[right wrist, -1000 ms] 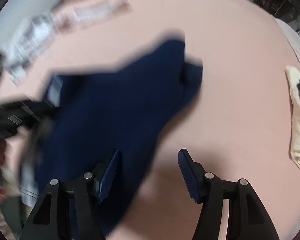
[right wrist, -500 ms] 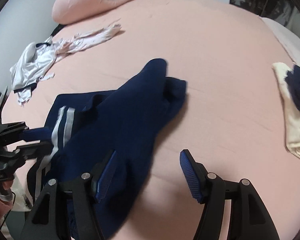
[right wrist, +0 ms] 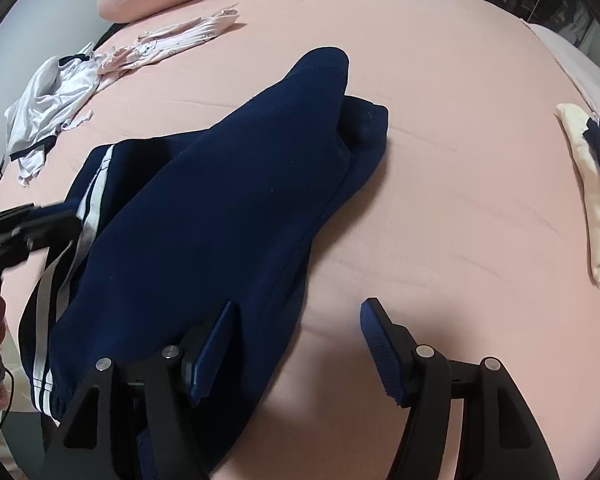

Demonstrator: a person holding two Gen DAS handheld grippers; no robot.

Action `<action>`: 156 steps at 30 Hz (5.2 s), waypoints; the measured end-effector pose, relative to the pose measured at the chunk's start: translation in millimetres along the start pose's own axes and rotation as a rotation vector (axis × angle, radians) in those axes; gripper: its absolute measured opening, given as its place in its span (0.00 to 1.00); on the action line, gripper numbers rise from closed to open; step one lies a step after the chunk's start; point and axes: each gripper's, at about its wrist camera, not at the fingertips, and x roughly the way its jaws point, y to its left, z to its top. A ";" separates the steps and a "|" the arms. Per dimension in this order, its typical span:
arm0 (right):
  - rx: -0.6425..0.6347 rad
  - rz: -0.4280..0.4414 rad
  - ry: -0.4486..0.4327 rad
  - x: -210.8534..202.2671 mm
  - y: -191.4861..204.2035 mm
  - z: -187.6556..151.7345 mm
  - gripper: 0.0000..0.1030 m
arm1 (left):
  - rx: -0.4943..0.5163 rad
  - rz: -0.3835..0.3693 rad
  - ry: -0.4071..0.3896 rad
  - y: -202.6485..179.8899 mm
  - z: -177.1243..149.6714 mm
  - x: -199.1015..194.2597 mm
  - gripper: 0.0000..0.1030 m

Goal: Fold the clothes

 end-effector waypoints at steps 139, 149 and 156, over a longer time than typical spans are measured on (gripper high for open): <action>0.005 -0.134 -0.157 -27.7 21.3 21.0 0.75 | 0.054 0.542 -0.065 50.1 31.0 22.5 0.64; 0.123 -0.112 -0.115 -37.9 -2.8 33.1 0.76 | 0.074 0.396 -0.110 27.9 17.2 -24.0 0.65; -0.093 0.002 0.011 -48.2 68.6 -55.9 0.76 | 0.328 0.478 0.032 -21.1 -32.8 13.1 0.65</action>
